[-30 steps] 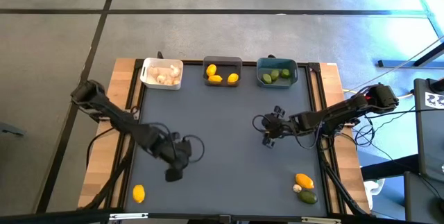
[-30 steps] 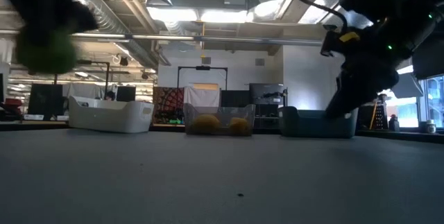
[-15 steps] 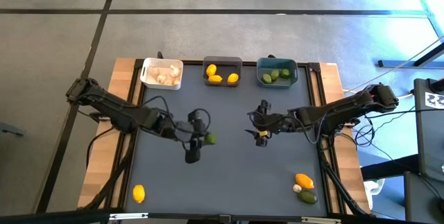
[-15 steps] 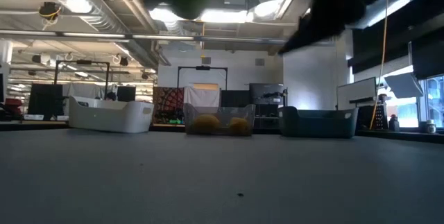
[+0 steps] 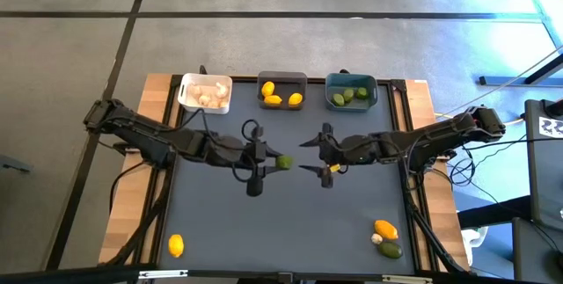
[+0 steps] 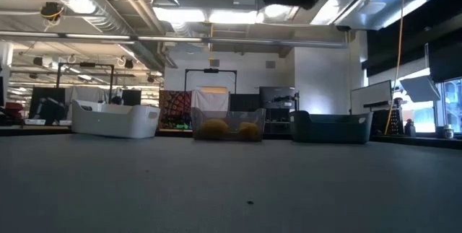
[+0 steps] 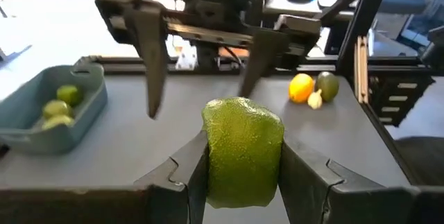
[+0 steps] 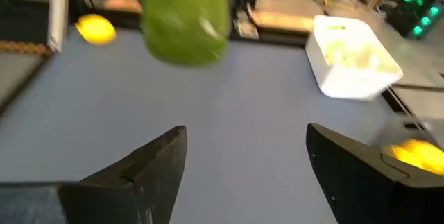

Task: Sort produce into baskets
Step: Put the lime into the blue bin

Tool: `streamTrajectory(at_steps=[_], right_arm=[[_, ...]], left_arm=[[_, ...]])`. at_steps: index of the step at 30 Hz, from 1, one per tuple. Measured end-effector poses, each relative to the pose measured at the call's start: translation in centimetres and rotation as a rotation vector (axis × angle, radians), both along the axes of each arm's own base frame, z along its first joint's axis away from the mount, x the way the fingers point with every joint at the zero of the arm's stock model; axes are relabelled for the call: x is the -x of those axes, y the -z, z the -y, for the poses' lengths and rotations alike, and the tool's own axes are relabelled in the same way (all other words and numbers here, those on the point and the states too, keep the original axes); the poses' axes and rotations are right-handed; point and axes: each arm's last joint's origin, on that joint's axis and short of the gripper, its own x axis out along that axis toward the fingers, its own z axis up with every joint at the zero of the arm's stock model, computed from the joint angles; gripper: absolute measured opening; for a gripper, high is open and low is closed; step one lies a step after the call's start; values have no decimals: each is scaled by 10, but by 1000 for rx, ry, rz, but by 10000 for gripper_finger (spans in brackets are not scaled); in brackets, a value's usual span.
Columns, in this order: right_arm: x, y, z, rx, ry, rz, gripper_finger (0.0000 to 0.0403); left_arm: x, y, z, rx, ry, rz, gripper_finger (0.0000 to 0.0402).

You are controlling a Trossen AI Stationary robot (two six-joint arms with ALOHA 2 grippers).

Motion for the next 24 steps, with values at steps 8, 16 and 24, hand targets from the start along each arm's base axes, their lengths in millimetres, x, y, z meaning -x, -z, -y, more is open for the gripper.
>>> streamTrajectory(at_steps=[8,16,24], right_arm=[[-5,-14,-4,-97,-104,147,293],[-6,-20,-5,-112,-123,206,293],[-6,-20,-5,-109,-133,205,208]], left_arm=[[-7,-11,-1,-52,15,137,136],[-29,0,4,-62,18,239,137],[-33,2,3,-55,9,250,137]])
